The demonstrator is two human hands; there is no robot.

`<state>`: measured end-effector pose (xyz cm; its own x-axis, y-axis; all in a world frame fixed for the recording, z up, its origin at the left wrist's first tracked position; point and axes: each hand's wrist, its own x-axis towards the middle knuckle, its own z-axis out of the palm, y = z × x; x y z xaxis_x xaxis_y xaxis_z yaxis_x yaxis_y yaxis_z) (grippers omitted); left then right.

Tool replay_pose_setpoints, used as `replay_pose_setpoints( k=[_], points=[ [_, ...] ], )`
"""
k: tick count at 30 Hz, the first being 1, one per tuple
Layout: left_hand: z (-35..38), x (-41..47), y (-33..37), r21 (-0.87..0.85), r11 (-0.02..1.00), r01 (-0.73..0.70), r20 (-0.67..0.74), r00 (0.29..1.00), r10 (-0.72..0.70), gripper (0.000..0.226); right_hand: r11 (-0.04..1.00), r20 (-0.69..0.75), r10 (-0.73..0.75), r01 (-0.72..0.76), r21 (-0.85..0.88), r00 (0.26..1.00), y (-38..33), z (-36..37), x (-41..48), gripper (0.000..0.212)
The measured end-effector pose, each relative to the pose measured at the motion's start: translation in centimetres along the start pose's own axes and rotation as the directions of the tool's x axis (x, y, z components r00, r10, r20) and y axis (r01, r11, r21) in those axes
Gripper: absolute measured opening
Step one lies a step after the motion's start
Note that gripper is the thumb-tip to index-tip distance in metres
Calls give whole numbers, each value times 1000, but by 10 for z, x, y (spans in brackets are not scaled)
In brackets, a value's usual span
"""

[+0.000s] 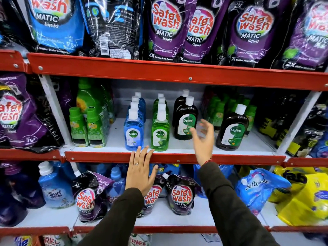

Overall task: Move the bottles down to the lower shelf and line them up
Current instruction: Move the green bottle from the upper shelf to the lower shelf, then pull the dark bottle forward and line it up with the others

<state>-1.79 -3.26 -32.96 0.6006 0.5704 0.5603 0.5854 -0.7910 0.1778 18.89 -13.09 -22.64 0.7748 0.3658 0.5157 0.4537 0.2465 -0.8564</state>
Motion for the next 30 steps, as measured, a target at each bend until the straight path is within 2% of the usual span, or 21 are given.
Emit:
replay_pose_setpoints(
  k=[4, 8, 11, 15, 21, 26, 30],
  points=[
    [2, 1, 2, 5, 1000, 11, -14, 1000, -11, 61, 988, -303, -22, -26, -154, 953, 11, -48, 21, 58],
    [2, 1, 5, 9, 1000, 19, -20, 1000, -19, 60, 946, -431, 51, -182, -269, 901, 16, -80, 43, 86],
    [4, 1, 5, 3, 1000, 20, -16, 1000, -20, 61, 919, -368, 181, -290, -266, 912, 26, -94, 62, 101],
    [4, 1, 4, -3, 1000, 16, -20, 1000, -16, 60, 951, -240, 264, -294, -99, 934, 32, -109, 77, 92],
    [5, 2, 4, -6, 999, 33, -18, 999, -33, 59, 962, -144, 267, -273, -27, 953, 35, -125, 83, 78],
    [6, 2, 4, 4, 1000, 31, -24, 999, -31, 59, 956, -127, 278, -287, -65, 952, 36, -135, 82, 83],
    [6, 2, 4, 10, 999, 37, -16, 999, -36, 59, 965, -88, 262, -263, 3, 961, 26, -126, 74, 63]
  ],
)
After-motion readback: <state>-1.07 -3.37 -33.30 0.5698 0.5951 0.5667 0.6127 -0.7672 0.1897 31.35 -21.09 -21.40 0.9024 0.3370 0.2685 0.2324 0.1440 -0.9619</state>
